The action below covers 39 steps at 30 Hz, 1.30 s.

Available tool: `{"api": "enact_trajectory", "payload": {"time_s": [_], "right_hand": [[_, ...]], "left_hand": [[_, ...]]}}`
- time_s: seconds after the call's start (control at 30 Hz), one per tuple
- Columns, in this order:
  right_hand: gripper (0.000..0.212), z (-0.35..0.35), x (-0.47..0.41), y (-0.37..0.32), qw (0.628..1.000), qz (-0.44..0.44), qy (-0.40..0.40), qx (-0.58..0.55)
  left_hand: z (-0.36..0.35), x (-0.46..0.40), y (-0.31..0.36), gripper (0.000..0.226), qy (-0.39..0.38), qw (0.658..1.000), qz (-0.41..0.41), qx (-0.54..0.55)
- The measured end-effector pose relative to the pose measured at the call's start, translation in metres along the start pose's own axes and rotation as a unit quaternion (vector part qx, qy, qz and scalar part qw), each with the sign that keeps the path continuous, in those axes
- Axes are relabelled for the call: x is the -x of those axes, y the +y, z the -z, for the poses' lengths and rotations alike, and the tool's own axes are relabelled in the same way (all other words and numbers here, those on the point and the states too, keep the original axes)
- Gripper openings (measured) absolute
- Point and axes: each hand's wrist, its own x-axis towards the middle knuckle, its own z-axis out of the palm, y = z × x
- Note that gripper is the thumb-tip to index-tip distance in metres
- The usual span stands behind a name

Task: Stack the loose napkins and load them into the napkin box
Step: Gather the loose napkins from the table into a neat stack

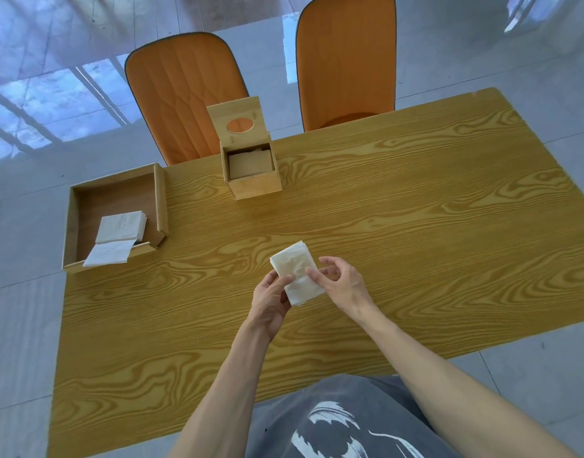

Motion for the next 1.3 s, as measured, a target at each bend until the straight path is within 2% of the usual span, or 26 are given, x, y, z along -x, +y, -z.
{"api": "enact_trajectory", "payload": {"time_s": [0.13, 0.23, 0.33, 0.47, 0.57, 0.7, 0.9, 1.03, 1.3], "right_hand": [[0.048, -0.006, -0.004, -0.011, 0.993, -0.021, -0.076, -0.083], [0.036, -0.011, -0.006, -0.016, 0.988, 0.010, -0.106, -0.112], [0.022, -0.017, -0.009, -0.020, 0.994, 0.075, -0.070, -0.025], [0.024, -0.025, -0.011, -0.031, 0.969, 0.176, -0.024, 0.169], [0.021, -0.032, -0.010, -0.038, 0.952, 0.218, -0.012, 0.214], [0.018, -0.039, -0.010, -0.039, 0.951, 0.217, -0.036, 0.219], [0.025, -0.044, -0.010, -0.033, 0.963, 0.179, -0.069, 0.187], [0.019, -0.044, -0.009, -0.033, 0.977, 0.159, -0.065, 0.128], [0.015, -0.044, -0.012, -0.040, 0.973, 0.171, -0.044, 0.147]], "left_hand": [[0.008, 0.006, 0.012, 0.030, -0.028, 0.999, -0.010, 0.037], [0.018, 0.010, 0.017, 0.031, -0.032, 0.999, -0.025, 0.006], [0.034, 0.015, 0.026, 0.028, 0.031, 0.986, -0.078, -0.147], [0.054, 0.015, 0.037, 0.026, 0.094, 0.932, -0.138, -0.321], [0.063, 0.013, 0.042, 0.025, 0.115, 0.888, -0.191, -0.402], [0.065, 0.014, 0.045, 0.022, 0.096, 0.885, -0.197, -0.412], [0.070, 0.014, 0.043, 0.028, 0.061, 0.910, -0.156, -0.378], [0.067, 0.011, 0.044, 0.028, 0.056, 0.914, -0.159, -0.370], [0.067, 0.002, 0.048, 0.019, 0.062, 0.910, -0.184, -0.367]]}}
